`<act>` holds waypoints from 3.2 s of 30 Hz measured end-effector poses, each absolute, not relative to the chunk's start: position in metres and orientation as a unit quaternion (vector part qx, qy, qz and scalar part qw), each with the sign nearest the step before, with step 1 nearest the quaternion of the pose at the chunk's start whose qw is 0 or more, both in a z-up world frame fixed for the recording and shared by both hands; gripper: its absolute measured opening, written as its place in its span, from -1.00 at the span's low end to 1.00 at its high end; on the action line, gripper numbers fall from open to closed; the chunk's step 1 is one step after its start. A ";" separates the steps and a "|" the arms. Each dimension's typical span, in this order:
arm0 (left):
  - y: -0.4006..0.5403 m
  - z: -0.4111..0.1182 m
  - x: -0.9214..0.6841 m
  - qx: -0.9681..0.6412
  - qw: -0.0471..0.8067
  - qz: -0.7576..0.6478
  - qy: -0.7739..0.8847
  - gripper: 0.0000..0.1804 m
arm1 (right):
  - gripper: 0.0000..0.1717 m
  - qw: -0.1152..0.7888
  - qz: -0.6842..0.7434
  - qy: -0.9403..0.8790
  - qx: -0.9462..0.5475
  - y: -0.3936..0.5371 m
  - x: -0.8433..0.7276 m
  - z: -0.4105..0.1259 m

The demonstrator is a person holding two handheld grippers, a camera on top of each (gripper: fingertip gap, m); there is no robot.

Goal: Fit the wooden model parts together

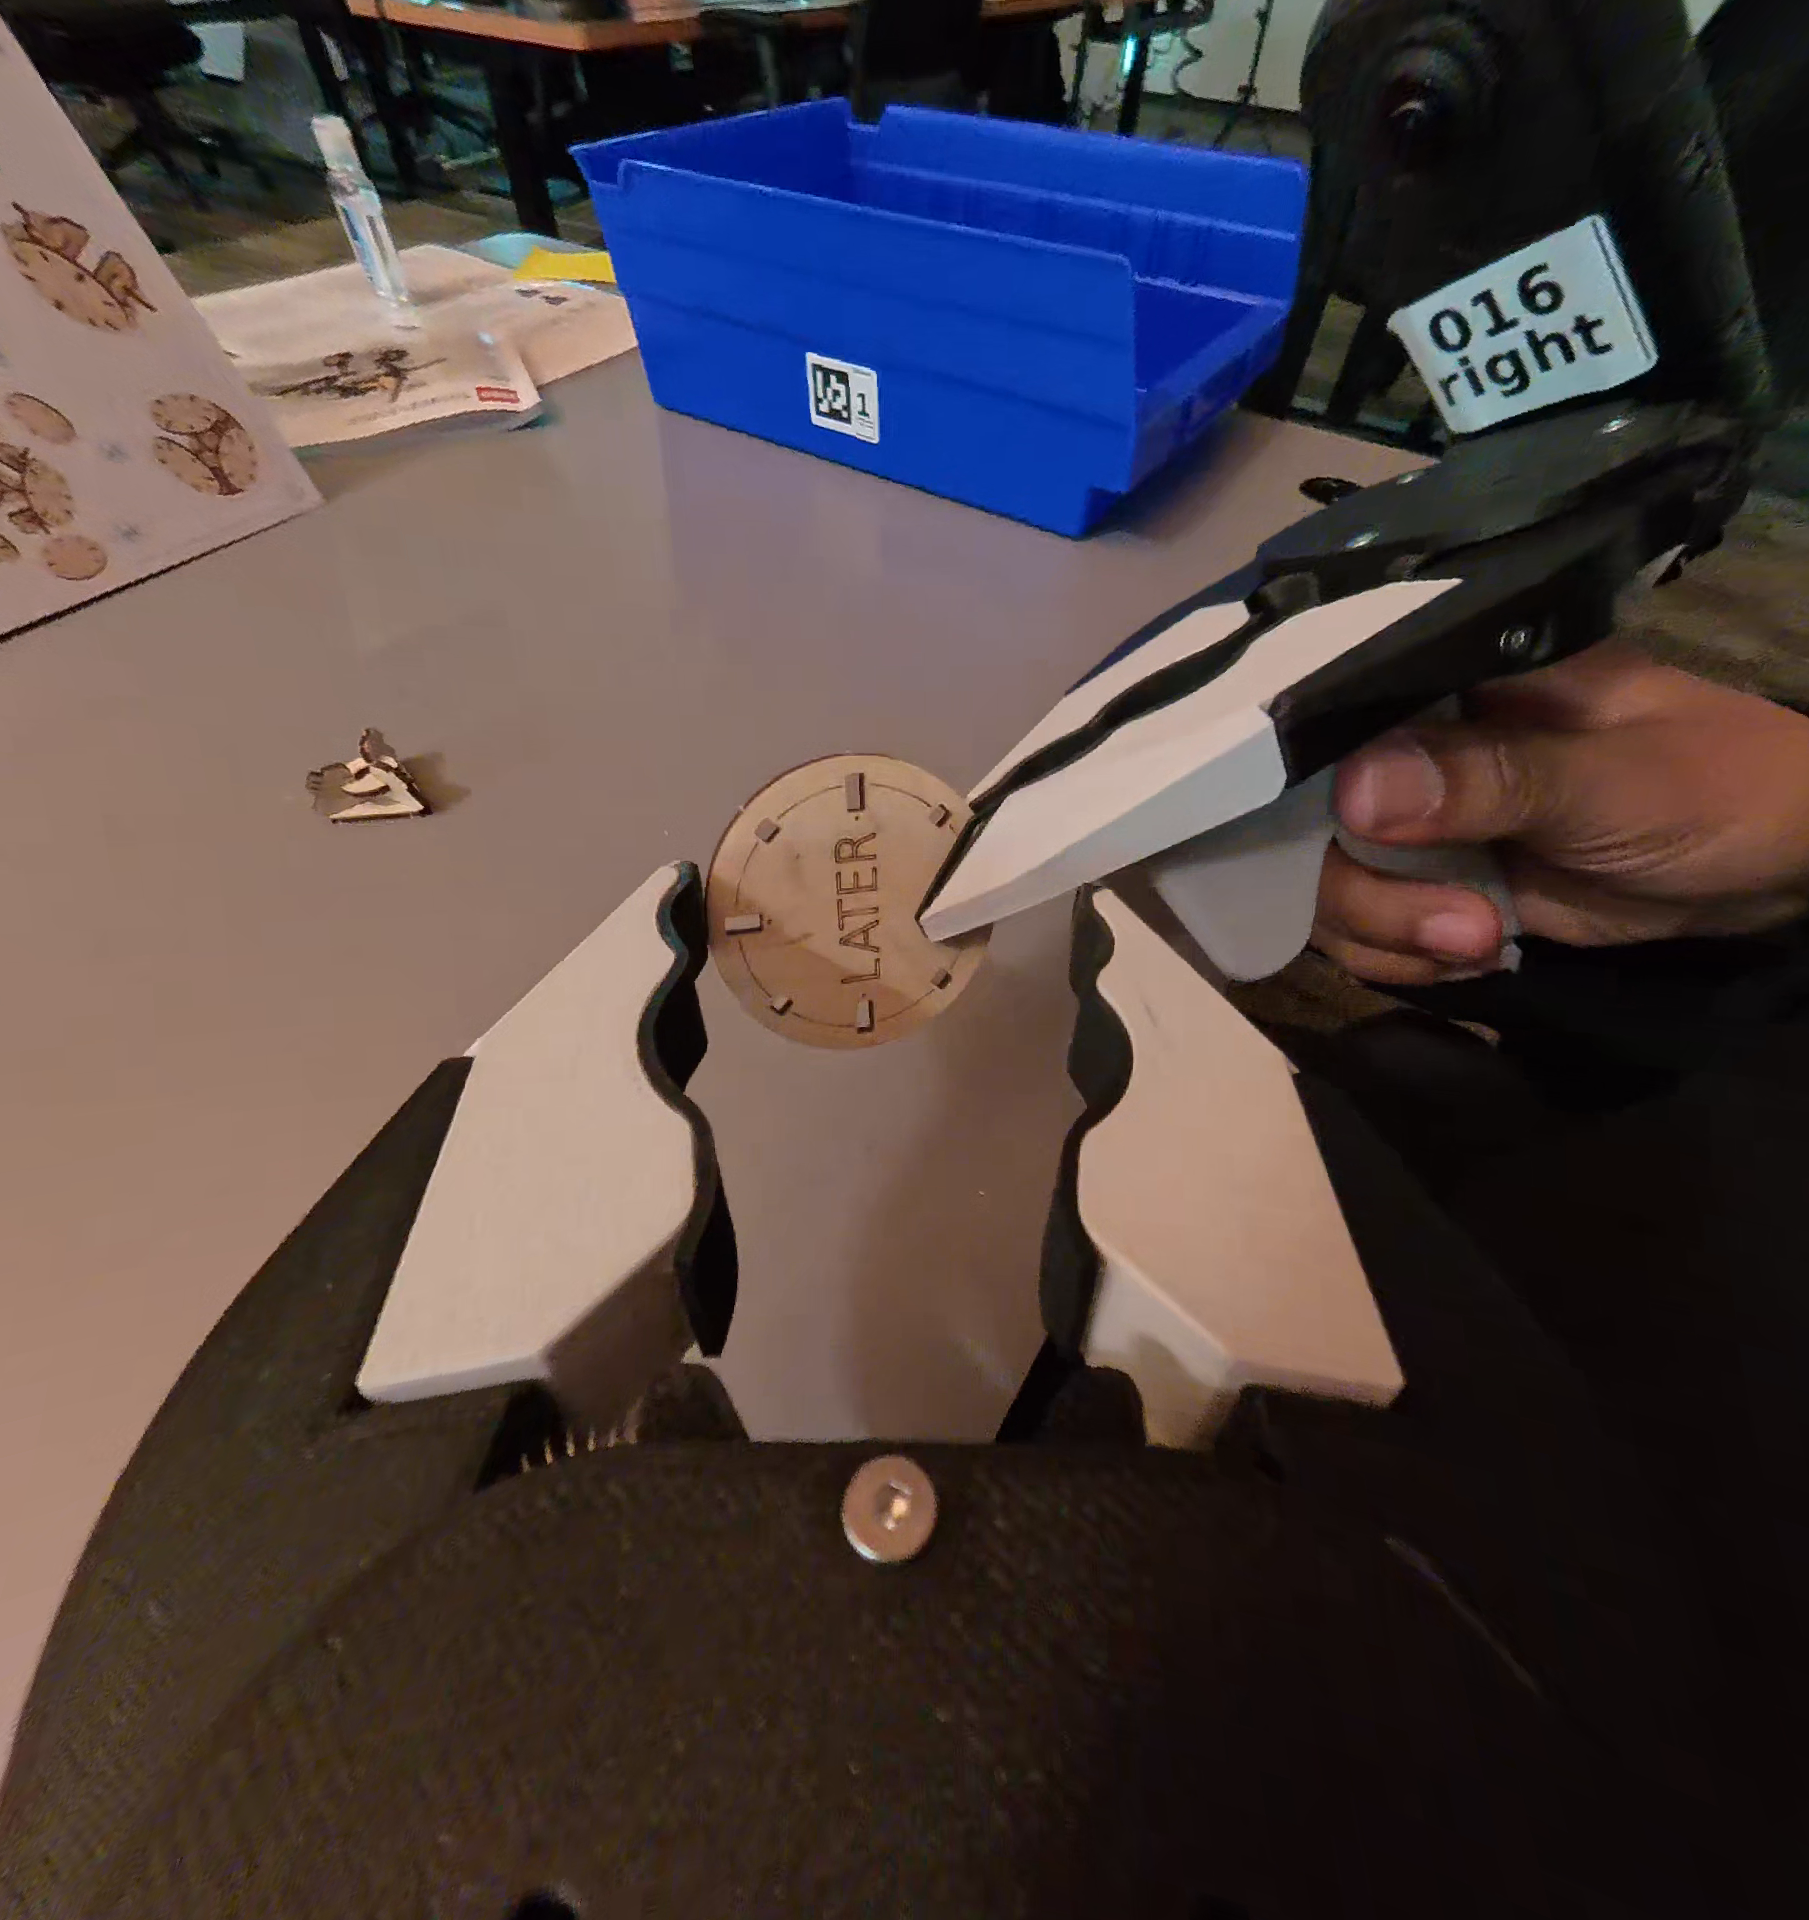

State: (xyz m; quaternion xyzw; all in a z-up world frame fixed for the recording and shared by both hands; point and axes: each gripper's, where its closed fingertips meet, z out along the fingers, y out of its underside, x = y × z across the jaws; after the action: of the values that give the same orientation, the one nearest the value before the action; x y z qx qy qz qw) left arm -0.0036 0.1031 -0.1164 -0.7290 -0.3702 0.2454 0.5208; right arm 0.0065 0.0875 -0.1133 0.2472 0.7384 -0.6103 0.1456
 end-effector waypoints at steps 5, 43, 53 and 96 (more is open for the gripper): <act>0.099 -0.115 -0.005 -0.731 0.508 0.271 -0.366 -0.34 | -0.99 0.233 -0.615 0.697 0.284 0.089 0.008 -0.110; 0.117 -0.160 -0.007 -0.782 0.457 0.146 -0.398 -0.39 | -0.86 -0.063 -0.412 0.902 0.114 0.137 -0.033 -0.179; 0.106 -0.153 -0.008 -0.756 0.489 0.111 -0.420 -0.39 | -0.92 0.008 -0.481 0.866 0.140 0.133 -0.031 -0.156; 0.111 -0.148 0.008 -0.735 0.542 -0.010 -0.408 -0.39 | -0.75 0.025 -0.361 0.879 -0.310 0.122 -0.033 -0.177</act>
State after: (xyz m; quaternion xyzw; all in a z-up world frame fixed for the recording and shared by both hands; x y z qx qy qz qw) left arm 0.0080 0.1107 -0.1484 -0.7346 -0.4083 -0.0098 0.5419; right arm -0.0331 0.1219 -0.1775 -0.3097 0.8793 -0.3609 0.0254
